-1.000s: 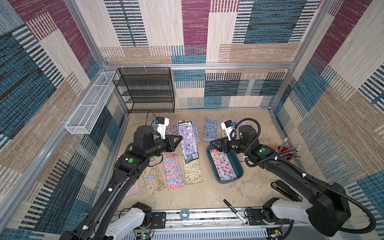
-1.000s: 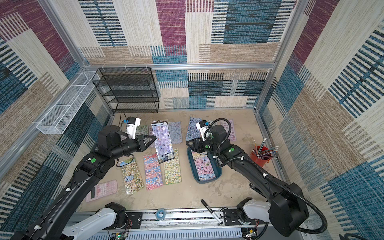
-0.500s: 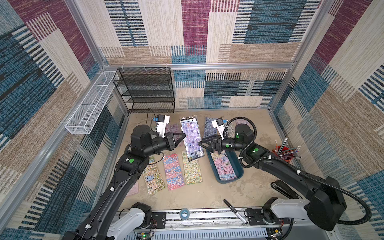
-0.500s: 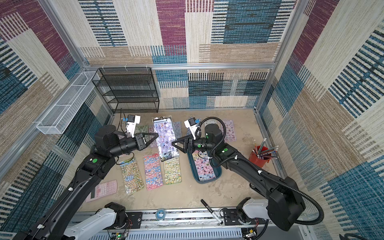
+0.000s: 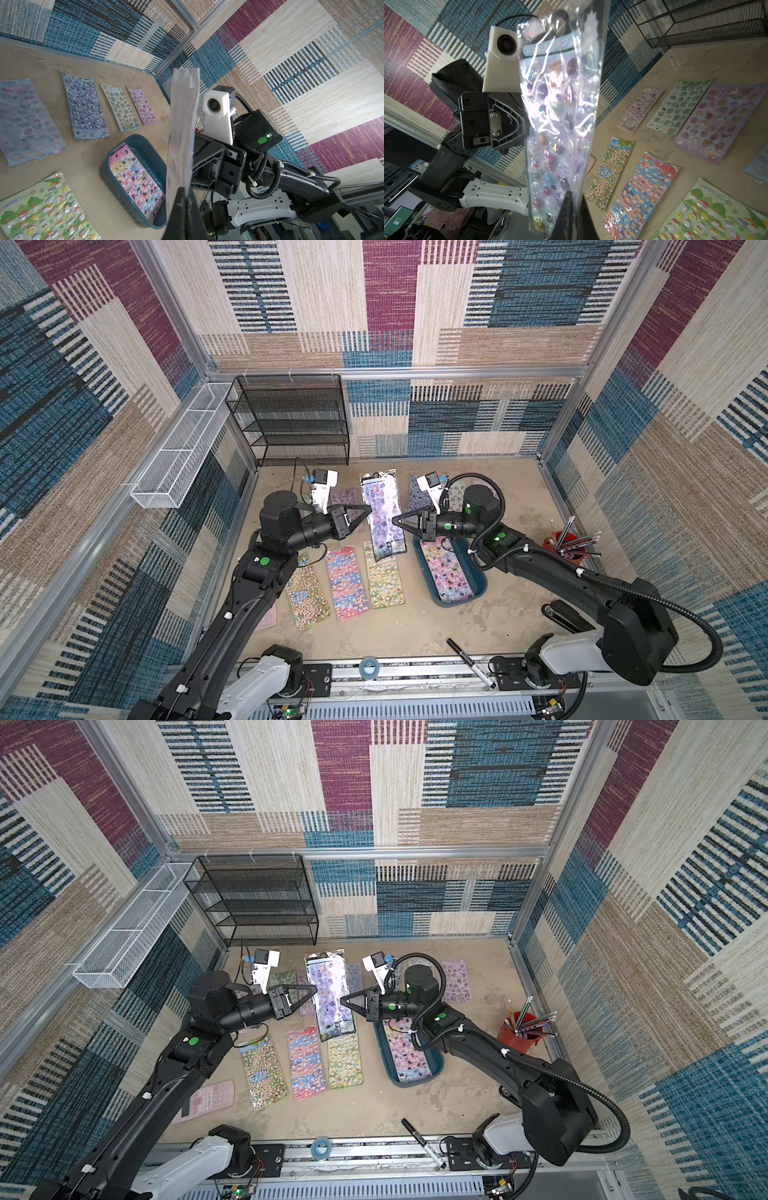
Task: Take the stickers out of the storage box
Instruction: Pick up the sticker from the storage box.
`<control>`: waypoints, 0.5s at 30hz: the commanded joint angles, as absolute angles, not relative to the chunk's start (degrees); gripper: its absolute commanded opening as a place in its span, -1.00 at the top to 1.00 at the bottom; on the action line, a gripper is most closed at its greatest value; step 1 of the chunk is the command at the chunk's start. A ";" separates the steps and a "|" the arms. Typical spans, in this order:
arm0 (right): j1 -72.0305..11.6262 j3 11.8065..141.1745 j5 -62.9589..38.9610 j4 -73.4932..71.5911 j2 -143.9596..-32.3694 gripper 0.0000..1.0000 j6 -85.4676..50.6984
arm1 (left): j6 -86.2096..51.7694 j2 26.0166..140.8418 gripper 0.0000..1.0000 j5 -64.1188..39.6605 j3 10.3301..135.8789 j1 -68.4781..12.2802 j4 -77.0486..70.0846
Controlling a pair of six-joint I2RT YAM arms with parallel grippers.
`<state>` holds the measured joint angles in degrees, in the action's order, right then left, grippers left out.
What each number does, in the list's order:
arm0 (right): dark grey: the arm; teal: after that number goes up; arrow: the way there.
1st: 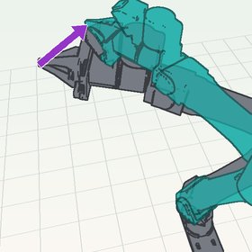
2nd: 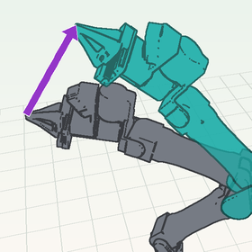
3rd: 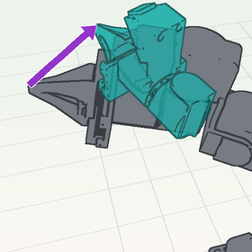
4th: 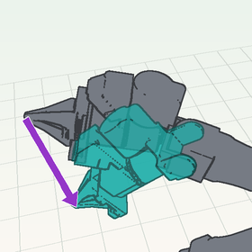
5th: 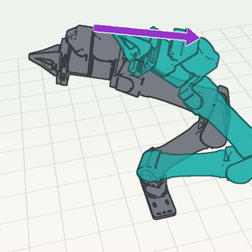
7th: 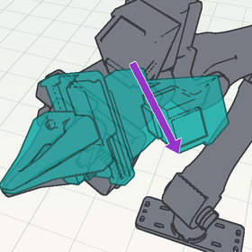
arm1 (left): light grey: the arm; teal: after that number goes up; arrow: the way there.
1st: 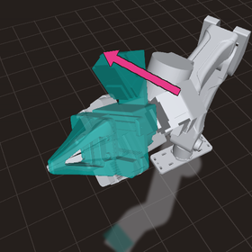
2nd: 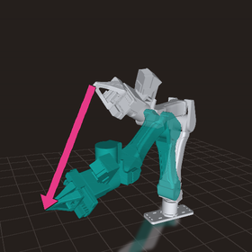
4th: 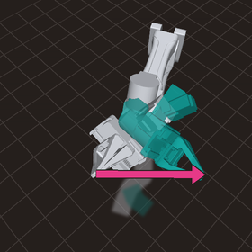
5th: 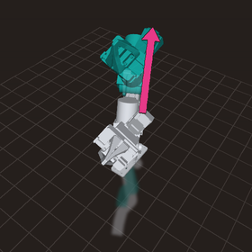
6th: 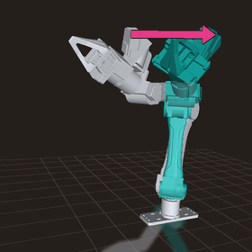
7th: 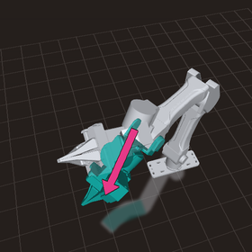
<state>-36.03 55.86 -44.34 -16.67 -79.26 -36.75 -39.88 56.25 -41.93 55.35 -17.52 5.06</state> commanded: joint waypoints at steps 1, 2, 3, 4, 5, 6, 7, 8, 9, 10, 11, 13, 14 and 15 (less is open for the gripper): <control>-36.27 57.18 -43.13 -15.01 -79.07 1.00 -35.06 | -40.22 56.24 1.00 -43.29 55.34 -17.40 3.22; -36.26 57.35 -42.59 -14.01 -78.84 1.00 -34.39 | -40.09 56.17 1.00 -43.27 55.33 -17.31 3.50; -36.29 57.64 -41.86 -12.65 -78.45 1.00 -33.65 | -40.04 56.16 1.00 -43.07 55.24 -17.21 3.73; -36.29 57.98 -41.12 -11.35 -78.19 1.00 -32.87 | -39.90 56.08 1.00 -42.98 55.31 -17.14 3.94; -36.32 58.33 -40.37 -9.93 -77.93 1.00 -31.99 | -39.99 55.99 1.00 -42.85 55.30 -17.01 4.04; -36.27 58.78 -39.58 -8.26 -77.68 1.00 -31.09 | -40.12 56.04 0.87 -42.73 55.33 -16.97 4.14; -36.30 59.21 -38.79 -6.58 -77.44 1.00 -30.18 | -40.17 55.91 0.69 -42.86 55.29 -16.96 4.13; -36.26 59.67 -37.84 -4.88 -77.20 1.00 -29.22 | -40.17 55.90 0.56 -43.20 55.35 -16.87 4.05; -36.28 59.91 -36.70 -3.32 -76.82 1.00 -28.18 | -40.08 55.82 0.50 -43.46 55.48 -16.85 4.11; -36.26 59.95 -35.76 -2.08 -76.41 1.00 -27.37 | -39.85 55.78 0.46 -43.42 55.74 -16.87 4.53; -36.29 60.09 -34.98 -0.95 -75.97 1.00 -26.39 | -39.35 55.66 0.42 -43.12 55.97 -16.86 5.57; -36.21 60.64 -33.41 1.61 -75.28 1.00 -24.56 | -38.29 55.19 0.37 -42.25 56.42 -16.81 7.27; -36.28 60.96 -32.51 2.92 -75.00 1.00 -23.69 | -37.91 54.95 0.34 -41.70 56.37 -16.79 7.91; -36.24 61.38 -31.50 4.57 -74.72 1.00 -22.89 | -37.56 54.68 0.32 -41.11 56.40 -16.79 8.69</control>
<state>-36.25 60.34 -35.33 -0.49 -75.55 -26.79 -39.83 55.24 -42.15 55.81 -16.88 6.66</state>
